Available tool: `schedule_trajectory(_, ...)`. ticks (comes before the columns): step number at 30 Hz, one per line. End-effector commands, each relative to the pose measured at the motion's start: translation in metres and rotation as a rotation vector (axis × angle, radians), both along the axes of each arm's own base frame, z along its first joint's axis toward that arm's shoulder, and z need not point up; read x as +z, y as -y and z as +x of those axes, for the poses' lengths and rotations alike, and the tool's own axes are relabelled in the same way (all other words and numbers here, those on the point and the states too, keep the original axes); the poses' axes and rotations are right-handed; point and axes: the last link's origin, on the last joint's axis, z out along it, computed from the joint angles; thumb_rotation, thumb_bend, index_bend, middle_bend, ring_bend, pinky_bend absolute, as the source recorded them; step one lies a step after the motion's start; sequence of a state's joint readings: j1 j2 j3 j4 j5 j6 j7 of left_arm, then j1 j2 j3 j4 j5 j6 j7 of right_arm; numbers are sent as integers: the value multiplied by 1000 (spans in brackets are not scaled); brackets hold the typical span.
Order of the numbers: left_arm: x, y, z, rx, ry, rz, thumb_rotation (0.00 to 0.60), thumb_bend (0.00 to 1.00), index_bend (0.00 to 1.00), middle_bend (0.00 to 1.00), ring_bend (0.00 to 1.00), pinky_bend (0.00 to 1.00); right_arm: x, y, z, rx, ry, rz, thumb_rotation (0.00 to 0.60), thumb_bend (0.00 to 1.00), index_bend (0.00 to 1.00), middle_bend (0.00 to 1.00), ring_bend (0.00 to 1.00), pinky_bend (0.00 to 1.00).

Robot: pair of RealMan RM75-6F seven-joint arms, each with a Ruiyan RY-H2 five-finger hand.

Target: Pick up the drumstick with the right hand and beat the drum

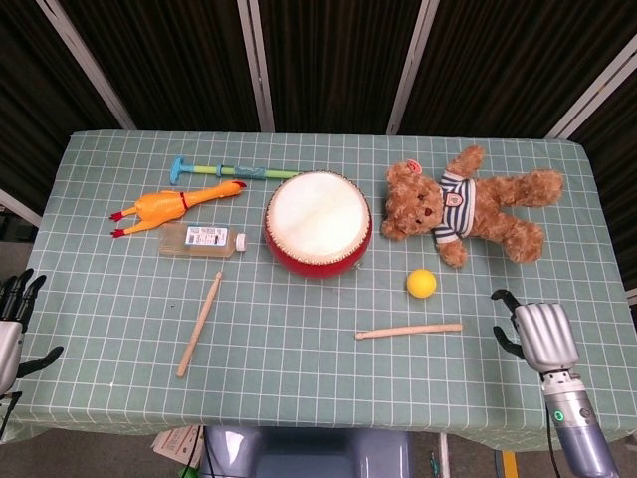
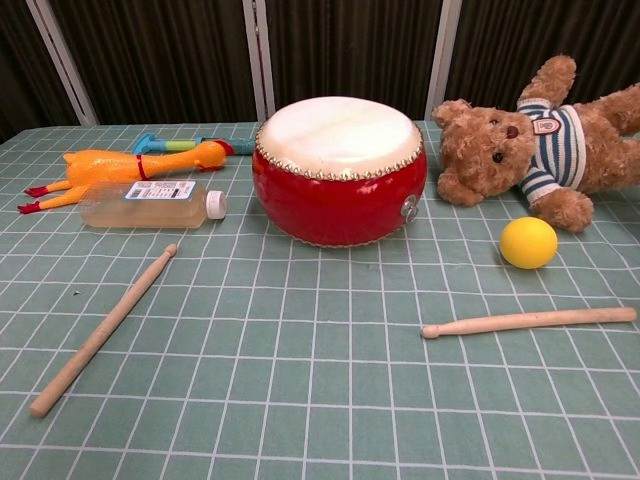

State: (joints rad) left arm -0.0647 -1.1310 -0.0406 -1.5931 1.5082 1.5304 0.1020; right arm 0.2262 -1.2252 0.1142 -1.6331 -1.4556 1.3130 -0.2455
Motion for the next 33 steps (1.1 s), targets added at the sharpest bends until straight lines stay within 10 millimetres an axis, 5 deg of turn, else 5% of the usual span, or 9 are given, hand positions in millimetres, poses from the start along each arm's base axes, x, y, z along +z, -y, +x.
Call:
schedule_trajectory(1,0,0,0,-1,1,-3,600,0,0,0,0,27,-21,13,14,5,-10,36,600,369,465,1000,1000,939)
schedule_trajectory(14,0,-1,-1,-2,12,-20,600,0,0,0,0,27,-76,19,17,-69,-28,107,600,417,491,1000,1000,941)
schedule_trajectory(33,-1,-1,0,10,16,-19,600,0,0,0,0,27,-106,15,10,-128,-49,165,600,417,491,1000,1000,940)
